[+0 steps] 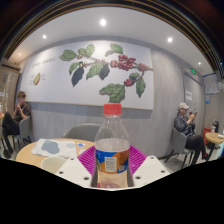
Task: Pour water
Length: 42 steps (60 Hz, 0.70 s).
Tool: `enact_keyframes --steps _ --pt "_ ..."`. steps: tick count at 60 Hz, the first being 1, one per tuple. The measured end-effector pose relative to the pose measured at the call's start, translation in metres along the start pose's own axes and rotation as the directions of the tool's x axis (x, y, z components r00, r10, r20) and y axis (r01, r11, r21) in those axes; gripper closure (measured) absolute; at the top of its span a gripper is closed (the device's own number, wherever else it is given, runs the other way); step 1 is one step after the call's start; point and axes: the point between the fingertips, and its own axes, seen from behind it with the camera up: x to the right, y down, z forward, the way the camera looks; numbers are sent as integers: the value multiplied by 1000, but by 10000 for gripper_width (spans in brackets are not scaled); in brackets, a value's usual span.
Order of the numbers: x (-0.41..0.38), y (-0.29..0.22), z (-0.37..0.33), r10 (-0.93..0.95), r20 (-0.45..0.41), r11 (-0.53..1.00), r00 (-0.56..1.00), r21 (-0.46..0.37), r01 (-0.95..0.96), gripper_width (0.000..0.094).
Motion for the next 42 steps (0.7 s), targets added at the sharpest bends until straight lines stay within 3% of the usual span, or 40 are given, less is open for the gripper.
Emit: enact_keyframes --steps 19,26,34,40,42 --pt "-16 -16 -5 75 33 997 997 6 -75 528" --pt "-17 -22 -6 71 42 997 997 21 -72 482" --pt "-16 -22 -5 74 36 997 997 18 -75 374" --pt "-14 -2 -9 37 34 998 999 -57 -35 74" --pt "-15 -4 -11 33 39 998 999 -50 -31 76"
